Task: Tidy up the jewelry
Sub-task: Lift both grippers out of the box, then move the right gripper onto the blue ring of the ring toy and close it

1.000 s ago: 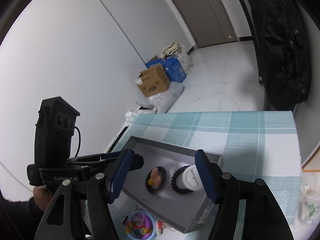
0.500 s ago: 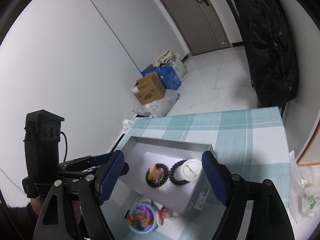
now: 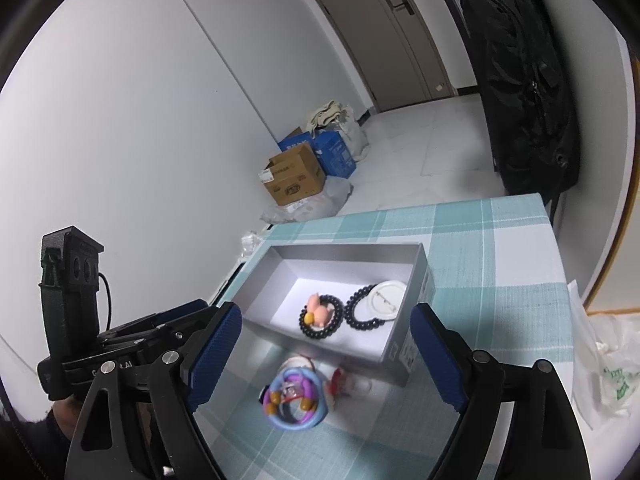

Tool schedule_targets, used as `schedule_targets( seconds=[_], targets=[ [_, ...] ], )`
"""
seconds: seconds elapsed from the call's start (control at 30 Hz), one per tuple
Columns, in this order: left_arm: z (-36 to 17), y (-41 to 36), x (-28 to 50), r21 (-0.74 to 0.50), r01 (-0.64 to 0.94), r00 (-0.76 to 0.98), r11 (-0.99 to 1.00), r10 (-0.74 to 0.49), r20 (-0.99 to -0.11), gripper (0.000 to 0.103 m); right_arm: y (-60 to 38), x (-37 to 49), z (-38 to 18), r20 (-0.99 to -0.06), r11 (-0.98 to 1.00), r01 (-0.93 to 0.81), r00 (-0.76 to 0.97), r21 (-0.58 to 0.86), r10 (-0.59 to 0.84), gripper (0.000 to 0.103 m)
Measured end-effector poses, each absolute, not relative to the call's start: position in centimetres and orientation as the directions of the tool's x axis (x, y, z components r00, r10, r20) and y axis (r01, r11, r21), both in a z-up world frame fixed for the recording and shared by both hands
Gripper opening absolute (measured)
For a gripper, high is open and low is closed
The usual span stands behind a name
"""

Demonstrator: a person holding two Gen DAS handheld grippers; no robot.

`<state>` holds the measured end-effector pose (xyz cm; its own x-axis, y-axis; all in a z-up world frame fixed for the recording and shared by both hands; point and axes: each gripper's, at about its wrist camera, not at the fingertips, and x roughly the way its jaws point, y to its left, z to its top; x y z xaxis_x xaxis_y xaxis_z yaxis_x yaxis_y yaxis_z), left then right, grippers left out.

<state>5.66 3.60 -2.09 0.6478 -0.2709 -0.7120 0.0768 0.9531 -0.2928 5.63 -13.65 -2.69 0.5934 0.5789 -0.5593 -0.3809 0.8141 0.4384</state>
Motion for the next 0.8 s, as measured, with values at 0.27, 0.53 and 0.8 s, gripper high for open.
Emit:
schedule_targets(
  seconds=[0.27, 0.53, 0.8],
  targets=[
    [-2.9, 3.8, 3.4, -0.270, 0.068, 0.643, 0.961, -0.249, -0.724, 0.076, -12.5, 4.0, -3.5, -0.602, 0.827, -0.393, 0.567, 0.403, 0.563, 0.089],
    [-3.7, 4.4, 2.1, -0.303, 0.040, 0.612, 0.952, -0.263, -0.746, 0.077, -11.4, 2.5, -5.2, -0.662, 0.847, -0.377, 0.531, 0.375, 0.529, 0.089],
    [-4.2, 5.6, 1.7, -0.320, -0.016, 0.586, 0.947, -0.250, -0.770, 0.077, -10.0, 2.1, -6.8, -0.720, 0.860, -0.376, 0.481, 0.346, 0.500, 0.089]
  ],
)
